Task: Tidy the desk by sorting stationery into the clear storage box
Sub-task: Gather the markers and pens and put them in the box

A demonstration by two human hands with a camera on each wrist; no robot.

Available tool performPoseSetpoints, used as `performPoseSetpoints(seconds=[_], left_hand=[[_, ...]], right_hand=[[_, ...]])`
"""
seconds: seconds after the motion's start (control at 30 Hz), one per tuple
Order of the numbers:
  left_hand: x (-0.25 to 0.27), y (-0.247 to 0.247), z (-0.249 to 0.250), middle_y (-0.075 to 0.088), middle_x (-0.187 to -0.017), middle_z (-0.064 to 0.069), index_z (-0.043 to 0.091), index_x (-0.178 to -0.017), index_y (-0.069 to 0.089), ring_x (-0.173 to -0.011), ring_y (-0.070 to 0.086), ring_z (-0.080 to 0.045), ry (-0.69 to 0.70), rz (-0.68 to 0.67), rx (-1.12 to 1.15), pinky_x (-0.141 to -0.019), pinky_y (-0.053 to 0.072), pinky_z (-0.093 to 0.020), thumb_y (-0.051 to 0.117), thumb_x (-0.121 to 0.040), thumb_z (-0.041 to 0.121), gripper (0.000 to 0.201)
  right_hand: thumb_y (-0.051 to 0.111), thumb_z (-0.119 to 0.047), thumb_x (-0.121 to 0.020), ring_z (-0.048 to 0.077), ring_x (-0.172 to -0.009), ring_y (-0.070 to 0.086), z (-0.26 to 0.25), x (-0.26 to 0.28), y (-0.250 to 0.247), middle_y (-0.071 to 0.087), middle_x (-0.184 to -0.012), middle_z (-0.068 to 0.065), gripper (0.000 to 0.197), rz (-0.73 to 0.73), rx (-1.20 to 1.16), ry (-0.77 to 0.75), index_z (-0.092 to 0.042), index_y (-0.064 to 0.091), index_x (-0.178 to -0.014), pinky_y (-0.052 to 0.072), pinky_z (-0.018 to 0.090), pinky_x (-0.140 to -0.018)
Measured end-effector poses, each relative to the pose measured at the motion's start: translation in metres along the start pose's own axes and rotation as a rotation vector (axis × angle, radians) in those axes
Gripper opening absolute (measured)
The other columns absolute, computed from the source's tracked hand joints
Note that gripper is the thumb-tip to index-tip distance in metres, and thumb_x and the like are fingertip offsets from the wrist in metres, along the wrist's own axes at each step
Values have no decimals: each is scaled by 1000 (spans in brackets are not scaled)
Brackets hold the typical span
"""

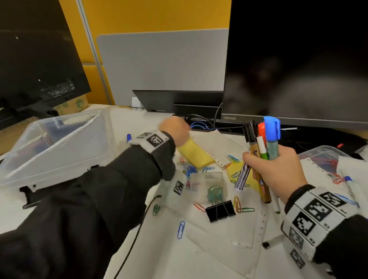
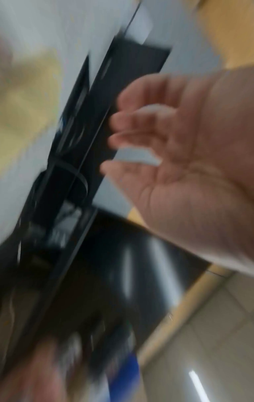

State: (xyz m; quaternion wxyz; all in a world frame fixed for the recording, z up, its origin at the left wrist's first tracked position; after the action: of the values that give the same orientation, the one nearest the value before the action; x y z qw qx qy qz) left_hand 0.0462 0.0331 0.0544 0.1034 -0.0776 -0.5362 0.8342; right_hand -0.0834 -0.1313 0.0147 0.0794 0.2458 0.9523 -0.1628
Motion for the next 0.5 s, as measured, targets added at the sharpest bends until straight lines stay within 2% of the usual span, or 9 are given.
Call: performPoseSetpoints(seconds=[0.03,0.07,0.1,0.17,0.23,0.33,0.5], left_hand=[[-6,-6,-15,37,-145,-17,10,-140,39,-134,35,-32,-155,80,-99,-111,29,-37,45,-95,21,47],[-10,-7,-31,30,-148,-18,9,-143,31,-136,30,-35,-278,75,-203,-113,24,-41,45,-94,25,53],[-12,-7,-46,30,-148,-18,9,-142,30,-135,31,-35,-323,26,-320,-112,24,-44,47,-93,28,55],[-12,2,-72,44,-139,-13,12,-133,44,-126,45,-33,-265,-140,-567,-108,35,-44,57,-87,26,50],[-7,12,-84,54,-130,-10,10,-124,52,-117,52,-29,-210,-257,-659,-104,42,-38,61,-84,22,42],[-3,16,-86,57,-124,-10,8,-121,54,-113,55,-26,-241,-260,-589,-100,42,-33,62,-85,22,39],[1,12,-86,57,-125,-11,6,-122,54,-110,56,-26,-249,-257,-516,-102,43,-31,65,-82,19,43]], right_hand=[[68,-13,-75,17,-50,49,0,0,0,52,-56,3,20,6,2,1,-13,54,-62,47,24,-50],[68,-12,-75,16,-50,48,-1,0,0,51,-56,3,21,6,4,3,-14,53,-61,46,24,-51],[68,-12,-75,16,-50,48,0,0,0,51,-56,2,21,1,4,7,-14,52,-61,47,24,-51],[68,-13,-75,14,-51,49,0,-1,0,51,-56,1,22,-7,4,12,-15,52,-60,47,24,-52],[69,-13,-75,11,-50,49,1,-1,0,51,-55,-1,23,-8,9,12,-16,52,-60,45,21,-51],[68,-13,-75,8,-48,47,0,-1,0,48,-54,-3,24,-27,19,11,-15,50,-59,43,17,-48],[67,-11,-76,6,-48,45,-2,0,-4,45,-55,-2,27,-27,17,13,-14,47,-57,42,19,-51]])
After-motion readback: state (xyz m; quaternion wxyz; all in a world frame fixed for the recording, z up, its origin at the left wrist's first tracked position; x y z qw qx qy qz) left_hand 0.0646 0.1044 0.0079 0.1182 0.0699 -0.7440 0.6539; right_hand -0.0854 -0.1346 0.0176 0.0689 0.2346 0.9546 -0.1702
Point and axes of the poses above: each hand's wrist, its own x-axis away from the middle knuckle, its own y-axis out of the palm, z = x × y, the point moved 1 cm from there along -x, towards the middle knuckle
